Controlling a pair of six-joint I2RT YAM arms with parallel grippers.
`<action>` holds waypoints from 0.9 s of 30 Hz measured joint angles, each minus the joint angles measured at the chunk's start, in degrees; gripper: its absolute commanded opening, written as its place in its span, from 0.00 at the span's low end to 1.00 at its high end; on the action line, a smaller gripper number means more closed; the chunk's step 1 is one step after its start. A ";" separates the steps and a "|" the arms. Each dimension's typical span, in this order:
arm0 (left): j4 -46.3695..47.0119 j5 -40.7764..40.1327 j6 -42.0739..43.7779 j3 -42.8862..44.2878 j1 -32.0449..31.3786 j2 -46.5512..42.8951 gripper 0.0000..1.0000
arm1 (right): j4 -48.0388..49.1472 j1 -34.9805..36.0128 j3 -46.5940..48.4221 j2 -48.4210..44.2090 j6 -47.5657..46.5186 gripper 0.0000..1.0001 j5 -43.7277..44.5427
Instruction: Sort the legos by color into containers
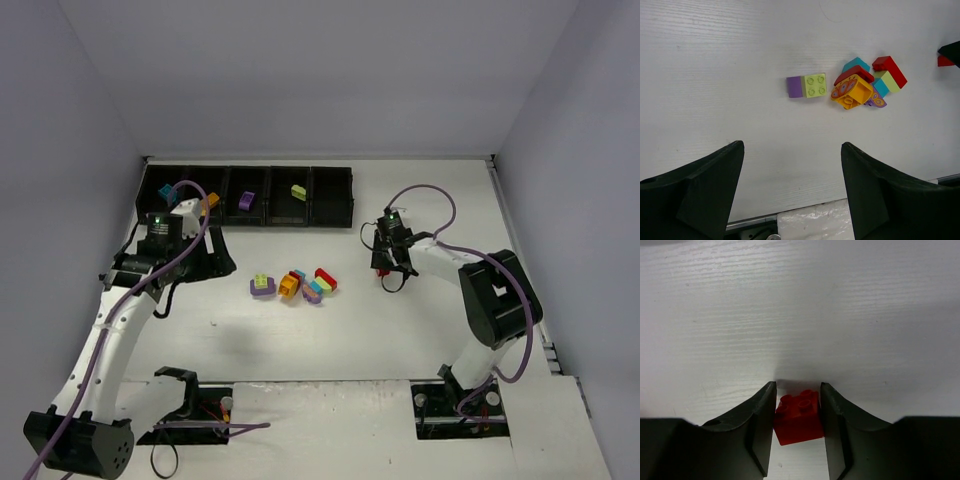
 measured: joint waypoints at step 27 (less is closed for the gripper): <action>-1.05 1.79 -4.20 -0.98 -1.73 2.49 0.72 | -2.25 6.45 58.64 32.09 -14.08 0.15 3.15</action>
